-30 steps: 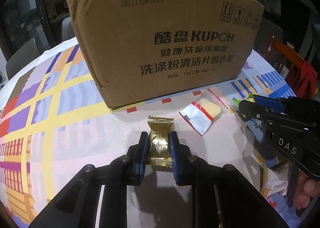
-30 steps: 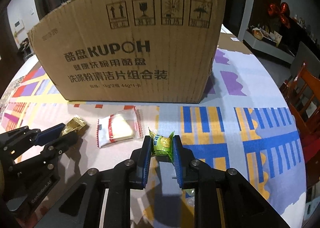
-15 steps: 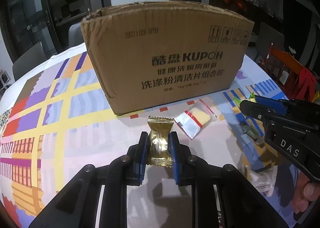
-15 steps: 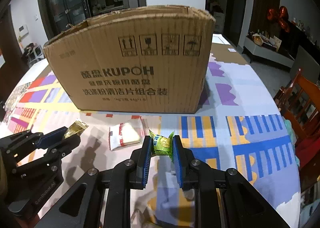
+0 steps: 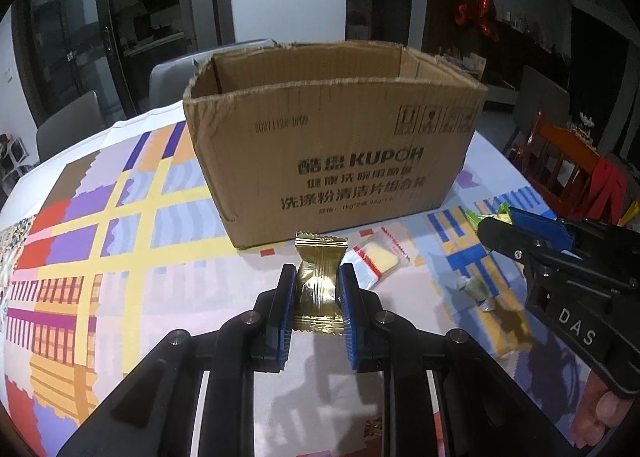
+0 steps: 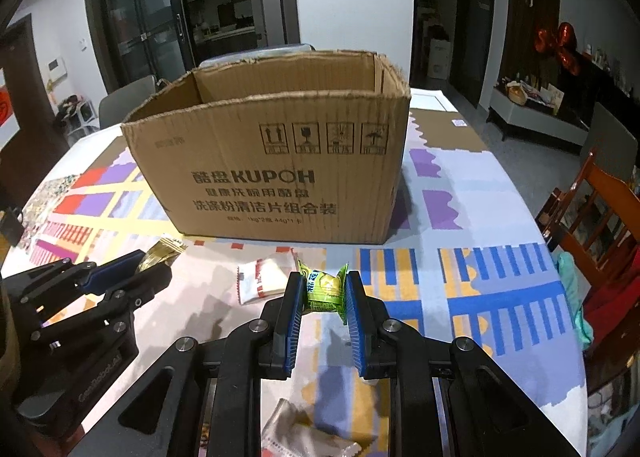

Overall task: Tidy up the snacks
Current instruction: 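Carry the gold candy and green candy with both tools over the box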

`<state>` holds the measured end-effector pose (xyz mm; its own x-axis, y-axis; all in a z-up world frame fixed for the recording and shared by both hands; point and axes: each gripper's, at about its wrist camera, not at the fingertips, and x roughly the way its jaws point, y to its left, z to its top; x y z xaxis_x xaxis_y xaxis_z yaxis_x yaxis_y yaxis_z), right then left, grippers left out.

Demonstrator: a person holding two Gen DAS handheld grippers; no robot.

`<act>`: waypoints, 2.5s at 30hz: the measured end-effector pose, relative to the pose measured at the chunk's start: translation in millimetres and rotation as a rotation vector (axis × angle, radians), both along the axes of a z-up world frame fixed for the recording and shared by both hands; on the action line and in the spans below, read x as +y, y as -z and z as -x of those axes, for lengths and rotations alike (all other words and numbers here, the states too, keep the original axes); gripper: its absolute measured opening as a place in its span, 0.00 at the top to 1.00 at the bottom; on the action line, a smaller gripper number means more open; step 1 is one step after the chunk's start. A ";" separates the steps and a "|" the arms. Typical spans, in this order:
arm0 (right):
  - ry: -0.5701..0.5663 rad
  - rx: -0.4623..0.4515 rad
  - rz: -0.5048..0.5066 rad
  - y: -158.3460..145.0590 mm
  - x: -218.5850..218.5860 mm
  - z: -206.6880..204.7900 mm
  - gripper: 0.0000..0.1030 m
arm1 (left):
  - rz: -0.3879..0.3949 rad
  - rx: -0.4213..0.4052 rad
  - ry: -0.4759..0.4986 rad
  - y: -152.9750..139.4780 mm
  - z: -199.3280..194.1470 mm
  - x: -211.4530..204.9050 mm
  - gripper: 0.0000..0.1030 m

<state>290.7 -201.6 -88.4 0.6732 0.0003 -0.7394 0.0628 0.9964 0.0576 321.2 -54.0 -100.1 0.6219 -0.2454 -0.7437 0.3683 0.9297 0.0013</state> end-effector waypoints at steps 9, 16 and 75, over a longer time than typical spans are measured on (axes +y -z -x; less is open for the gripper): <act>-0.014 -0.052 0.002 -26.1 2.7 6.2 0.78 | 0.016 -0.031 -0.029 -24.7 6.0 4.2 0.79; -0.021 -0.086 0.002 -42.5 3.4 8.2 0.78 | 0.023 -0.055 -0.047 -42.1 6.8 7.0 0.79; -0.035 -0.249 0.012 -120.7 -8.9 -52.3 0.78 | 0.080 -0.148 -0.123 -108.7 -65.6 -2.5 0.79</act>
